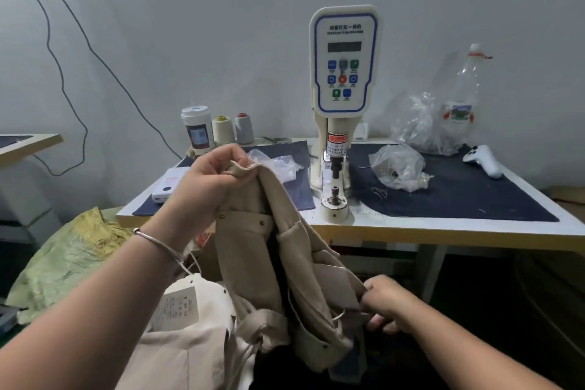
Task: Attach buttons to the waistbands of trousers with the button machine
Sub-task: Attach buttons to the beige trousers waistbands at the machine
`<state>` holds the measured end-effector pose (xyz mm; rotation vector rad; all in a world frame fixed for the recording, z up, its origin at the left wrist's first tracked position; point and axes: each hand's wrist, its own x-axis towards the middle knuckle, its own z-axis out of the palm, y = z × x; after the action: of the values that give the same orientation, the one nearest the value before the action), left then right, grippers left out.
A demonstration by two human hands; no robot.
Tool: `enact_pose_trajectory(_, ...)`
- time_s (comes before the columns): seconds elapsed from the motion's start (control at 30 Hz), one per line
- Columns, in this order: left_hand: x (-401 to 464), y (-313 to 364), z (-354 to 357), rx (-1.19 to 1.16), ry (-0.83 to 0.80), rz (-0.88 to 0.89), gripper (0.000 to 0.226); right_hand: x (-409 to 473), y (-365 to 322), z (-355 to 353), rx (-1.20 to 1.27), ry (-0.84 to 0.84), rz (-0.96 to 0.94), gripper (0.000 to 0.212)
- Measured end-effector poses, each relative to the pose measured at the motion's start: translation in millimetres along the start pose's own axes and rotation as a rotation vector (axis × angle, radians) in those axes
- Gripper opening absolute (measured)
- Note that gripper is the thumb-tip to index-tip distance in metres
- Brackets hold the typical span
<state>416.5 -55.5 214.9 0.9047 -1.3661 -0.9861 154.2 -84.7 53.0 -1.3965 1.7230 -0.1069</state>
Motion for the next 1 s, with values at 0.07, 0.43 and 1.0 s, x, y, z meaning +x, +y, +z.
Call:
enact_pose_trajectory(0.07,2,-8,-19,0.057,0.015,-0.053,0.029,-7,-1,-38,-0.029,-0.019,-0.013,0.023)
enact_pose_trajectory(0.43,-15,-42,-87,0.144,0.061,-0.336,0.038,-50,-26,-160,0.616,0.207,-0.241,0.024)
enact_pose_trajectory(1.0,-215,85,-102,-0.243,0.741,-0.375,0.038,-70,-216,-72,0.645,-0.814,-0.752,0.063)
